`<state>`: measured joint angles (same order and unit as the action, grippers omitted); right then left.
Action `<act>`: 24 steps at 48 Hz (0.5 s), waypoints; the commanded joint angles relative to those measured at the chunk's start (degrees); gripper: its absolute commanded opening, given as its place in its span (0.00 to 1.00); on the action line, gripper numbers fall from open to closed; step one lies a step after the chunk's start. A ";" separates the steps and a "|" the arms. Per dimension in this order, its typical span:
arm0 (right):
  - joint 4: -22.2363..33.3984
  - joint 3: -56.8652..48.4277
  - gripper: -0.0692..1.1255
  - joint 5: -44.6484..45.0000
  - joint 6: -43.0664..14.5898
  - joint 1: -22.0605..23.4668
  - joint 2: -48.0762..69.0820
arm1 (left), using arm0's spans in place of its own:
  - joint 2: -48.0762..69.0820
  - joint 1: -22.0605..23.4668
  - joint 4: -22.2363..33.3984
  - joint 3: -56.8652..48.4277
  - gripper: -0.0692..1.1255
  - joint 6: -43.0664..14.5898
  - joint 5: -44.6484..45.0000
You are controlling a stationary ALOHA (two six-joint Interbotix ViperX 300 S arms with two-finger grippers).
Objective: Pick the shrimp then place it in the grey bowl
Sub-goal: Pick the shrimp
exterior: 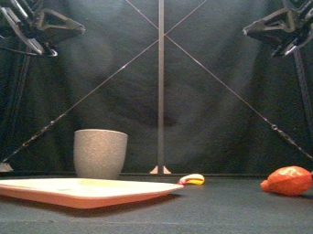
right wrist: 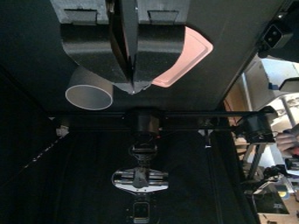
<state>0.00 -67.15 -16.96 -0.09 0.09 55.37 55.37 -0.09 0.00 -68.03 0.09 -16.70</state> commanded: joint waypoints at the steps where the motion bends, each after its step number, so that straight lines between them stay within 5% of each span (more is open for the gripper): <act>1: 0.00 0.35 0.09 0.00 -0.09 1.32 -1.76 | -0.97 -0.88 0.00 0.70 0.08 -0.18 0.18; 15: 1.41 3.34 0.10 0.09 0.09 10.90 -11.78 | -1.23 -5.10 0.00 0.79 0.10 -0.26 1.76; 24: 3.34 6.50 0.11 1.41 -0.09 12.39 -20.39 | -1.23 -7.29 0.09 0.88 0.10 -0.26 3.25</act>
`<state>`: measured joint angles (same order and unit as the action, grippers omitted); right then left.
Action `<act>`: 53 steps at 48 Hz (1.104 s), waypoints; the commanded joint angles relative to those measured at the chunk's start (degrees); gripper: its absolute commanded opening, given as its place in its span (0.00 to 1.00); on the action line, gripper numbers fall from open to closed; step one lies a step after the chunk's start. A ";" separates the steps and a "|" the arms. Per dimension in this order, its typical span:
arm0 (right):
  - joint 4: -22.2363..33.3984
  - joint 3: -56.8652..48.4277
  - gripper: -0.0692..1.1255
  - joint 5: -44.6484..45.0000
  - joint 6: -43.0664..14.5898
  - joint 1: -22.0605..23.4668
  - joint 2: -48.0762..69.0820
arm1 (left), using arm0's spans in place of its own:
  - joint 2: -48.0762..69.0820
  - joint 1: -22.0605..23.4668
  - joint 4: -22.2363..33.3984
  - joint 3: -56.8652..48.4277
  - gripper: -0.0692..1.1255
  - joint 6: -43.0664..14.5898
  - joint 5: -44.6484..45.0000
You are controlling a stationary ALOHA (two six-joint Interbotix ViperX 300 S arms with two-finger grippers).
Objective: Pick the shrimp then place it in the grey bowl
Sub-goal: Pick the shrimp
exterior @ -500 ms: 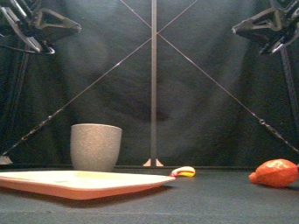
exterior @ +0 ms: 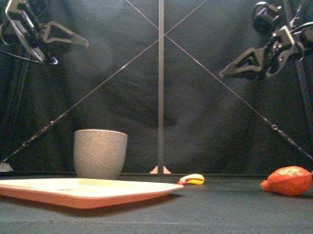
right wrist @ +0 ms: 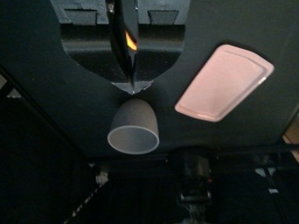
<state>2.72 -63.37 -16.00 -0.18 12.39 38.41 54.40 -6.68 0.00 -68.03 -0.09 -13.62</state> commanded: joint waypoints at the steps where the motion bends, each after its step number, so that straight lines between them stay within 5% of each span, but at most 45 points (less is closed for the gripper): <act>1: 0.70 3.08 0.12 0.70 0.00 0.09 -4.31 | -0.26 -0.70 0.09 0.97 0.10 -0.09 0.26; 5: 0.88 4.39 0.18 1.23 0.00 -0.18 -8.00 | -0.26 -0.70 0.09 0.79 0.10 -0.09 0.35; 19: -0.70 11.78 0.68 1.58 -0.18 -1.23 -21.88 | -0.35 -0.70 -0.09 0.79 0.10 -0.09 0.35; 25: -1.32 15.38 0.83 2.46 0.00 -1.05 -27.25 | -0.26 -0.70 -0.09 0.62 0.10 -0.09 0.26; 53: 6.77 24.70 0.85 26.02 0.79 2.46 -36.83 | -0.35 -0.70 0.00 -1.14 0.10 0.00 0.35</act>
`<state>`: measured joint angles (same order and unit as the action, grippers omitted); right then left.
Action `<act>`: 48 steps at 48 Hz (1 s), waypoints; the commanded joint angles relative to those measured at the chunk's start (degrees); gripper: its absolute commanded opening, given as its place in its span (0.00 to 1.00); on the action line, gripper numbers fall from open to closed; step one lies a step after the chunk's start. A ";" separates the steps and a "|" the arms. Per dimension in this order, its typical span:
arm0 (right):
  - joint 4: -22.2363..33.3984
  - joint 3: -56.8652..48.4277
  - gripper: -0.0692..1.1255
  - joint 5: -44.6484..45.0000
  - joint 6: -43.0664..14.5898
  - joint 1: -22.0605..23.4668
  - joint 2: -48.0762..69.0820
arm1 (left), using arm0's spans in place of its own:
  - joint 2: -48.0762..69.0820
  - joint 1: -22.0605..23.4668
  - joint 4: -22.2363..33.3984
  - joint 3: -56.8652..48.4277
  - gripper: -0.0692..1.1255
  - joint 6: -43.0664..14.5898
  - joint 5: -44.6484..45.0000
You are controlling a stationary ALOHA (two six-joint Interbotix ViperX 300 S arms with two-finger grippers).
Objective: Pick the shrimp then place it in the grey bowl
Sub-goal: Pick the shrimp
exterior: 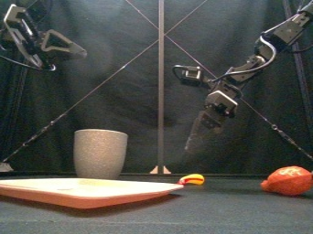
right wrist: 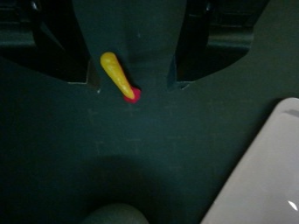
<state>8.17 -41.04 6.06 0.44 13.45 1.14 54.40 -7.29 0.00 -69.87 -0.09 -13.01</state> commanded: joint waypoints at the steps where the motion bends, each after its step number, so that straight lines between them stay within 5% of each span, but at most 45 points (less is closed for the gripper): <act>1: 1.41 2.64 0.85 4.57 0.18 1.67 0.18 | -0.35 -0.09 0.00 0.70 0.10 0.00 -0.35; 48: -1.67 5.89 0.82 5.01 0.00 4.57 -9.93 | -0.26 -0.09 0.09 0.09 0.10 0.00 -0.44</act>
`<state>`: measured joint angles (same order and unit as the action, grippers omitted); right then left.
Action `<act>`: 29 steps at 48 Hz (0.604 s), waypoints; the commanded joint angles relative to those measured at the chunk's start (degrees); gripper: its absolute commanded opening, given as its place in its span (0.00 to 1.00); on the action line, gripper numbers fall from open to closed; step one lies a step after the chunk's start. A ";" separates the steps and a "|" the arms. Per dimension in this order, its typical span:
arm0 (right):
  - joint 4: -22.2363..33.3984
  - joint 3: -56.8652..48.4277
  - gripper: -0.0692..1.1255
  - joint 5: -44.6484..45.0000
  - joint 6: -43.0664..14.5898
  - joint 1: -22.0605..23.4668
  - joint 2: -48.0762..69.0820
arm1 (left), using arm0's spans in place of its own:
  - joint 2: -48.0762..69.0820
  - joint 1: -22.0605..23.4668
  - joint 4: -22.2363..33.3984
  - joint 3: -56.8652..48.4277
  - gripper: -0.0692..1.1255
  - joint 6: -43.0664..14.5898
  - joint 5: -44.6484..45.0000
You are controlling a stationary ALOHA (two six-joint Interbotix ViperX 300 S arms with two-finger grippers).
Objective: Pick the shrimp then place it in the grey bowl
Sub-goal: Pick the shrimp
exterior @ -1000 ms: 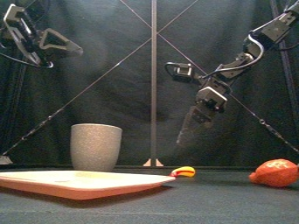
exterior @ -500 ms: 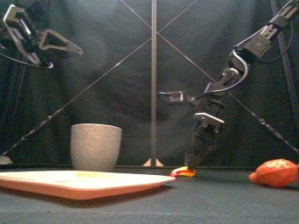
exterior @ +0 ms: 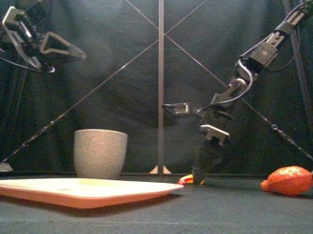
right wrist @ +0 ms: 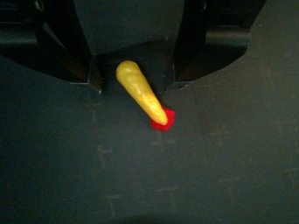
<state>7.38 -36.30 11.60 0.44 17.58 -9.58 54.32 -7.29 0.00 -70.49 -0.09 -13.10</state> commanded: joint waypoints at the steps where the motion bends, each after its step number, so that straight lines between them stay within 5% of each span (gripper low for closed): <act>1: -0.97 1.14 0.81 -0.53 0.00 0.35 0.79 | -0.26 -0.09 0.09 0.70 0.10 0.00 -0.35; 29: -2.20 2.20 0.51 -0.18 -0.70 -1.49 3.52 | -0.18 0.00 0.09 0.62 0.10 0.00 -0.44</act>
